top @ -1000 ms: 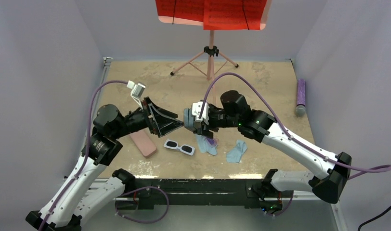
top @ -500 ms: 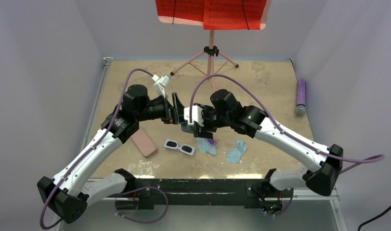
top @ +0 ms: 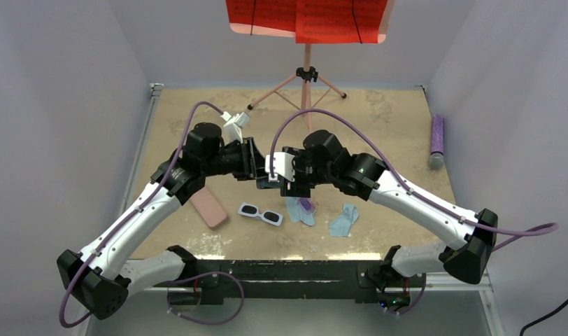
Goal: Organize the sunglasses
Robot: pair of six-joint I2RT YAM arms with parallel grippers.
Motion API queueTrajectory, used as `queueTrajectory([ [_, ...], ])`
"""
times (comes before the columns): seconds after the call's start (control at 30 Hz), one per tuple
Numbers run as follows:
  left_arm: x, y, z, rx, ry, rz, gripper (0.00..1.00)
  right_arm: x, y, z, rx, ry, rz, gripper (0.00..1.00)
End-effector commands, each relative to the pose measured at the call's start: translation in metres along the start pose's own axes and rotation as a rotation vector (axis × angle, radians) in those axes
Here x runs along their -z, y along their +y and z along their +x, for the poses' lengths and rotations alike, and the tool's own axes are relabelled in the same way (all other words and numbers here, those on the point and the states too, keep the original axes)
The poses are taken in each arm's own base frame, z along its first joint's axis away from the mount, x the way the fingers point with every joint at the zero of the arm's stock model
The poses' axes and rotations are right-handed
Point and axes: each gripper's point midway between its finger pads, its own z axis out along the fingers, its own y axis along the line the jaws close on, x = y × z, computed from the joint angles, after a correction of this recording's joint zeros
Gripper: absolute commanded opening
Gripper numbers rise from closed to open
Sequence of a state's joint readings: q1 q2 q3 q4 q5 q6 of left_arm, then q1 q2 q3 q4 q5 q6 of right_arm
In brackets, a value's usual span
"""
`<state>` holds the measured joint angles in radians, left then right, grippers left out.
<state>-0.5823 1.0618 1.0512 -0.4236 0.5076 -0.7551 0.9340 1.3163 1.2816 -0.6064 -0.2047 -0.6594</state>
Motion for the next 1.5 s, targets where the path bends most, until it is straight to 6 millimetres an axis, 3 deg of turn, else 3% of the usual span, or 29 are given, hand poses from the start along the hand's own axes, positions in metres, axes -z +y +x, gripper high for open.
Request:
queueTrajectory([
  [0.0, -0.002, -0.001, 0.001, -0.060, 0.016, -0.004, 0.09, 0.019, -0.024, -0.051, 0.011, -0.189, 0.112, 0.33],
  [0.03, -0.001, -0.001, 0.001, -0.062, 0.010, -0.007, 0.00, 0.019, -0.027, -0.050, -0.004, -0.187, 0.132, 0.39],
  [0.2, 0.003, 0.002, -0.007, -0.091, -0.068, -0.013, 0.00, 0.029, -0.051, -0.049, -0.152, -0.228, 0.311, 0.79],
  [0.3, 0.012, 0.015, -0.024, -0.126, -0.198, -0.098, 0.00, 0.052, -0.070, -0.057, -0.291, -0.327, 0.458, 0.85],
  [0.47, 0.030, 0.011, -0.051, -0.222, -0.396, -0.095, 0.00, 0.095, -0.081, -0.068, -0.558, -0.491, 0.575, 0.90],
  [0.67, 0.044, -0.013, -0.062, -0.300, -0.484, -0.006, 0.00, 0.110, -0.078, -0.066, -0.755, -0.548, 0.590, 0.95],
  [0.73, 0.048, -0.014, -0.065, -0.311, -0.505, -0.010, 0.00, 0.112, -0.079, -0.055, -0.891, -0.524, 0.625, 0.96],
  [0.87, 0.059, -0.023, -0.079, -0.415, -0.604, 0.010, 0.00, 0.105, -0.070, -0.025, -1.385, -0.525, 0.664, 0.97],
  [0.97, 0.067, -0.034, -0.091, -0.532, -0.698, 0.038, 0.00, 0.092, -0.062, -0.042, -1.547, -0.651, 0.523, 0.97],
  [1.07, 0.073, -0.040, -0.095, -0.589, -0.736, 0.050, 0.00, 0.091, -0.067, -0.062, -1.643, -0.797, 0.426, 0.97],
  [1.2, 0.075, -0.043, -0.093, -0.634, -0.739, 0.059, 0.00, 0.093, -0.078, -0.078, -1.667, -0.989, 0.355, 0.97],
  [1.33, 0.070, -0.048, -0.085, -0.666, -0.722, 0.122, 0.00, 0.083, -0.080, -0.085, -1.727, -1.012, 0.299, 0.98],
  [1.47, 0.065, -0.044, -0.082, -0.673, -0.710, 0.120, 0.00, 0.085, -0.075, -0.112, -1.681, -1.094, 0.132, 0.98],
])
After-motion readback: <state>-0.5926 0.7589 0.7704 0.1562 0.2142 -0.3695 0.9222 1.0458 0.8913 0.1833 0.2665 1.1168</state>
